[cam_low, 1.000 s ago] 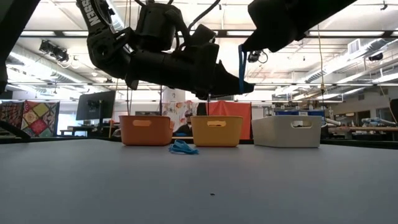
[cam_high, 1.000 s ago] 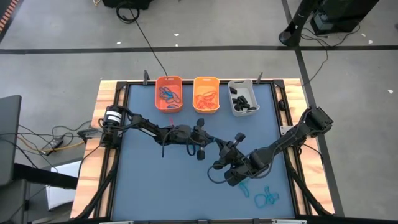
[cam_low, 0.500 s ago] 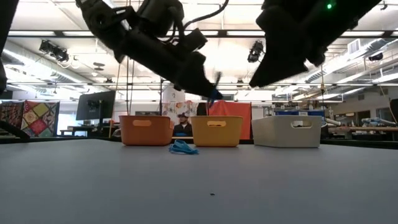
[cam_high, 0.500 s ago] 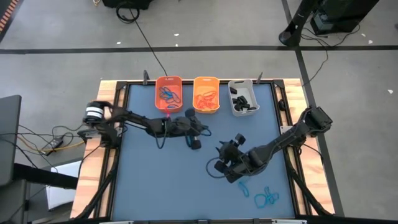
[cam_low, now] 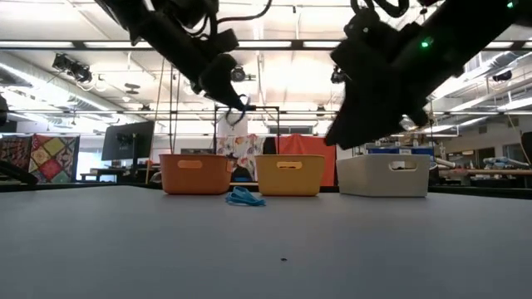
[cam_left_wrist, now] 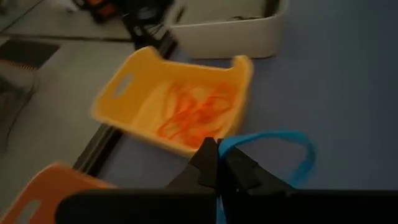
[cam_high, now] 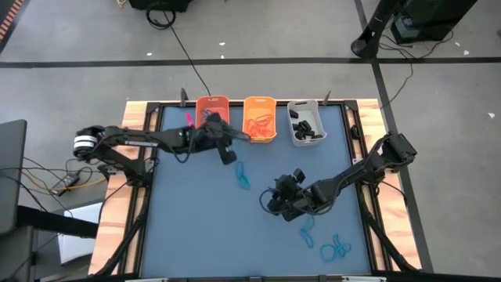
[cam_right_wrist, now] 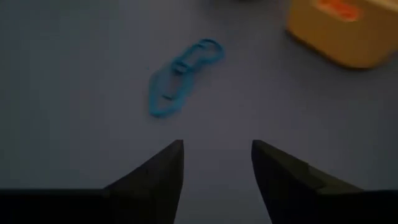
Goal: Sort rubber bands into baskets
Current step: Put the blue rubber band into the orange bin
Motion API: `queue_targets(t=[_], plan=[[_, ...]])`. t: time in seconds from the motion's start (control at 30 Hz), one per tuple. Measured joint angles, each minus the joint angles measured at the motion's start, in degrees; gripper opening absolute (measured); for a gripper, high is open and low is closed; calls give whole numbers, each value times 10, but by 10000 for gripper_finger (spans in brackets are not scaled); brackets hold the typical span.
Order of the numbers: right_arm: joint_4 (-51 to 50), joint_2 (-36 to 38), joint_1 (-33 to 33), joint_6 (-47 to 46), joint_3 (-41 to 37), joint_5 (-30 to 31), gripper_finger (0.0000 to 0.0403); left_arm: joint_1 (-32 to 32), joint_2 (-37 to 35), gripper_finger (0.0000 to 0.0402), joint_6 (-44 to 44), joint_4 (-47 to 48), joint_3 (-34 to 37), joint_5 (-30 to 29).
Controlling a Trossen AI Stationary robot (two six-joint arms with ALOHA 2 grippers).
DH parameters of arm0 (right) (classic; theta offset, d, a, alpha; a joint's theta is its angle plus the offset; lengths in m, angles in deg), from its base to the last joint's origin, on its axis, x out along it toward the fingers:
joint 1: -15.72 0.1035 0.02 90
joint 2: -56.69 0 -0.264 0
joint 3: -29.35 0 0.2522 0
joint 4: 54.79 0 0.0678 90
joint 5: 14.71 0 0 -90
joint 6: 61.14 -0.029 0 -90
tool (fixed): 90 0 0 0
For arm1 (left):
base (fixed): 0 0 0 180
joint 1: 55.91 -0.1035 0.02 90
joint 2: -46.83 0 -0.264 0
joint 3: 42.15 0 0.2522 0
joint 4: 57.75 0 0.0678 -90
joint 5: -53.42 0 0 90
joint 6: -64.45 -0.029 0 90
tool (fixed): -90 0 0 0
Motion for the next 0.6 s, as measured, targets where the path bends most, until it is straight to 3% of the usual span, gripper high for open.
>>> queue_targets(t=[0.2, 0.47, 0.6], plan=[[195, 0, -30, 62, -51, -67, 205, -53, -16, 7, 14, 31, 0, 0], [241, 0, -71, 129, -59, -108, 204, -130, -13, 7, 13, 56, 0, -12], [289, -14, -85, 173, -58, -162, 204, -172, -13, 8, 13, 81, 0, -14]])
